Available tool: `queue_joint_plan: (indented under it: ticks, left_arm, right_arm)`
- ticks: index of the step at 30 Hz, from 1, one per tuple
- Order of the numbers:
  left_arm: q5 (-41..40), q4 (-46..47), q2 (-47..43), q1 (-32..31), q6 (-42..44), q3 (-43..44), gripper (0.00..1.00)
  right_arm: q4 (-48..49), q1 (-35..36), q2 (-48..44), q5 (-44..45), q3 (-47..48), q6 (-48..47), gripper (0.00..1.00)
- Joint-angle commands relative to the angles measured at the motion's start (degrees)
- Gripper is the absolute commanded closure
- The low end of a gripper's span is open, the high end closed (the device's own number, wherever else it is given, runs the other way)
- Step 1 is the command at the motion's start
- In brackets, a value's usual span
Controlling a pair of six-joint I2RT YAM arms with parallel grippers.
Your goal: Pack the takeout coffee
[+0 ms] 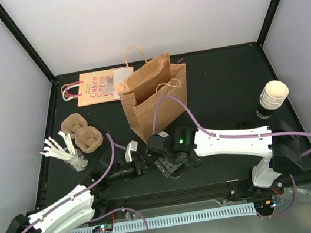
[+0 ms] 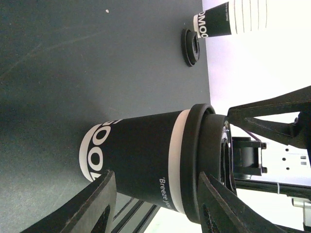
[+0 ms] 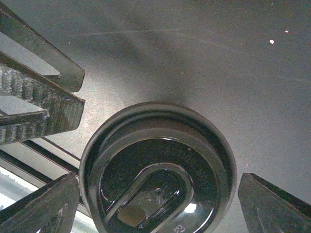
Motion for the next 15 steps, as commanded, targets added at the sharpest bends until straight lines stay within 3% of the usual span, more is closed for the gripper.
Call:
queue_joint_plan:
  ticks: [1,15]
  left_arm:
    - [1.7,2.6,1.3,0.8,1.8,3.1,0.51]
    - [2.0,-5.3,-1.1,1.6,5.3,6.0,0.51]
  right_arm:
    - [0.0,-0.8,0.2,0.3,1.0,-1.1,0.09]
    - [0.8,-0.9,-5.2,4.0,2.3,-8.1,0.08]
